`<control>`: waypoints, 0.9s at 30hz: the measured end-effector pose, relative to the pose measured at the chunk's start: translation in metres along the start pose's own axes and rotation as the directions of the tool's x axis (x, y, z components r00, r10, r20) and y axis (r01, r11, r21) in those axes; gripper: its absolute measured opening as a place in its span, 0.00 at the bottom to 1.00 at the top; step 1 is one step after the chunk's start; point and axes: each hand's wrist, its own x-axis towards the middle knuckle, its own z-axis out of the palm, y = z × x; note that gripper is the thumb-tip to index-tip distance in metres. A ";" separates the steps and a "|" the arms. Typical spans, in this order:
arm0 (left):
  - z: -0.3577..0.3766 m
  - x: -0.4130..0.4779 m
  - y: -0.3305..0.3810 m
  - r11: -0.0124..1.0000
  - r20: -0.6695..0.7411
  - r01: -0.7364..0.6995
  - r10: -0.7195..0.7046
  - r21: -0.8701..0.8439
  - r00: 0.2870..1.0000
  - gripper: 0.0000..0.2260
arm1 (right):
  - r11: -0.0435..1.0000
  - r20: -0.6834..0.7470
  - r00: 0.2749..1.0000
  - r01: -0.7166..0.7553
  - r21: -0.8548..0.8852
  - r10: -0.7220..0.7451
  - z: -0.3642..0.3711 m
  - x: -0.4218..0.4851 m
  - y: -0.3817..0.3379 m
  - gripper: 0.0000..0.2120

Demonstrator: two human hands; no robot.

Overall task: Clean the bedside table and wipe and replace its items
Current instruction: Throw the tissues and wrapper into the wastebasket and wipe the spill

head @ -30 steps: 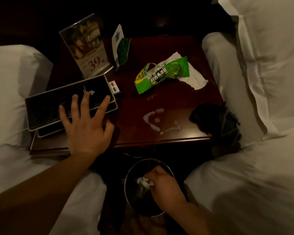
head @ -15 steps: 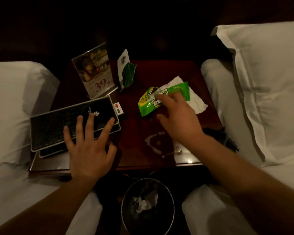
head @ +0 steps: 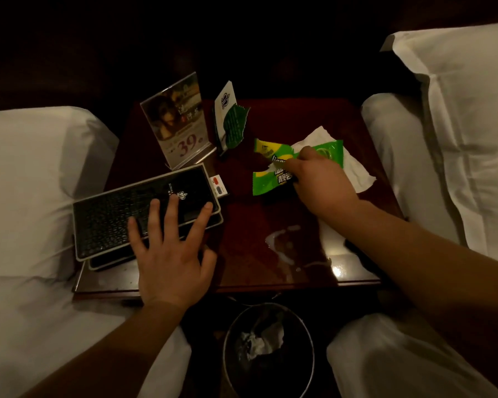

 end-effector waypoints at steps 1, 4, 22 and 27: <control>0.000 0.000 0.000 1.000 0.003 0.000 0.000 0.001 1.000 0.32 | 1.000 -0.026 1.000 0.001 0.019 -0.001 -0.003 -0.004 -0.001 0.23; -0.001 0.002 -0.002 1.000 0.006 0.008 -0.008 0.002 1.000 0.31 | 0.998 -0.097 0.995 0.009 0.055 -0.003 -0.017 -0.016 -0.008 0.21; 0.001 0.001 -0.001 1.000 -0.020 -0.008 0.007 -0.004 1.000 0.33 | 0.896 -0.375 0.914 0.288 0.338 -0.152 -0.052 -0.209 -0.103 0.17; -0.001 0.001 0.001 0.999 -0.025 0.007 -0.008 -0.033 1.000 0.31 | 0.910 -0.210 0.969 0.202 0.362 -0.131 0.011 -0.236 -0.099 0.12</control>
